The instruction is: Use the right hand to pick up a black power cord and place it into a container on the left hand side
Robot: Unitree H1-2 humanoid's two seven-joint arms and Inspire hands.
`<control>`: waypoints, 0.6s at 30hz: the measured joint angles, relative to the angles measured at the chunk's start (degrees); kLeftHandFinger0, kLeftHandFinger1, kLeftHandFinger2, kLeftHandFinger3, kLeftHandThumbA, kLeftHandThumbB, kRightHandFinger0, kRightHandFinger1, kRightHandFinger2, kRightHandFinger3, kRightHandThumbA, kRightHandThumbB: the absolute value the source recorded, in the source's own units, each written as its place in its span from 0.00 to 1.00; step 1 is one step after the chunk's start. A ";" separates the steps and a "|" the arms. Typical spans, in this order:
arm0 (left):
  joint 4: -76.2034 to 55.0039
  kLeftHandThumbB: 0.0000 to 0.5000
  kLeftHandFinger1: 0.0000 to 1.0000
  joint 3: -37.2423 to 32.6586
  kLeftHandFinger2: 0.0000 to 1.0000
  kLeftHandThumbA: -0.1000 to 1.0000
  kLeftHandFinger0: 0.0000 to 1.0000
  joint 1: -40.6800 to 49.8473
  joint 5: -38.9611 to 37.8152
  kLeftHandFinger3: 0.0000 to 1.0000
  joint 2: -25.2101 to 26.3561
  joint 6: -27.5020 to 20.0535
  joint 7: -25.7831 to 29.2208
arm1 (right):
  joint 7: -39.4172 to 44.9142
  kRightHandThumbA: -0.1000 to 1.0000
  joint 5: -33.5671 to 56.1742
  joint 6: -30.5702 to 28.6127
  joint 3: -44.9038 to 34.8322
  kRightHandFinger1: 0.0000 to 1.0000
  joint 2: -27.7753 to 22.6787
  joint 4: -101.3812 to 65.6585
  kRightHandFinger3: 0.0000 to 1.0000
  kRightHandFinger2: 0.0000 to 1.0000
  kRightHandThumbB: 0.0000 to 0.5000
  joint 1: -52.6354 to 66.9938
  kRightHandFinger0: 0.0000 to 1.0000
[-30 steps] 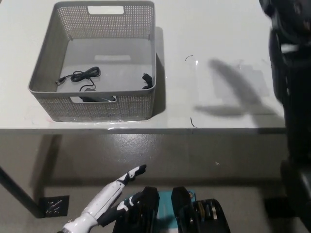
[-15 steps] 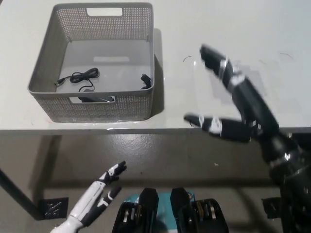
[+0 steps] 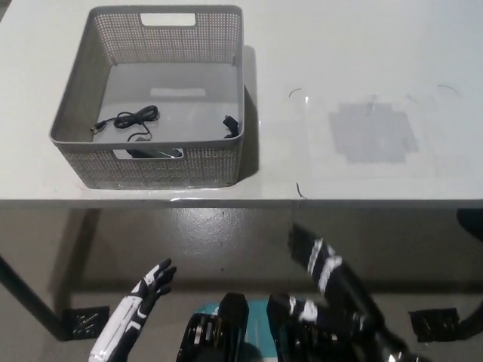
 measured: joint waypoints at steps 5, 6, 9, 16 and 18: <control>-0.30 0.46 1.00 0.04 1.00 1.00 1.00 1.33 -2.13 1.00 -2.27 0.13 0.04 | 0.24 1.00 2.40 -4.33 0.03 1.00 1.59 5.44 1.00 1.00 0.48 5.64 1.00; -0.28 0.46 1.00 0.05 1.00 1.00 1.00 1.39 -2.44 1.00 -2.90 0.13 0.08 | 0.24 1.00 2.75 -5.17 0.04 1.00 1.97 6.07 1.00 1.00 0.48 6.48 1.00; -0.10 0.48 1.00 0.30 1.00 1.00 1.00 1.51 -3.81 1.00 -5.70 0.03 0.43 | 0.17 1.00 3.03 -7.79 0.25 1.00 2.80 7.29 1.00 1.00 0.45 8.25 1.00; -0.04 0.45 1.00 0.36 1.00 1.00 1.00 3.51 -4.52 1.00 -7.85 -0.23 0.60 | -0.60 1.00 2.79 -13.28 0.24 1.00 2.99 9.38 1.00 1.00 0.37 8.79 1.00; -0.04 0.43 1.00 0.45 1.00 1.00 1.00 3.89 -4.56 1.00 -7.50 -0.23 0.59 | -1.20 1.00 2.61 -14.72 0.10 1.00 3.07 10.17 1.00 1.00 0.34 8.61 1.00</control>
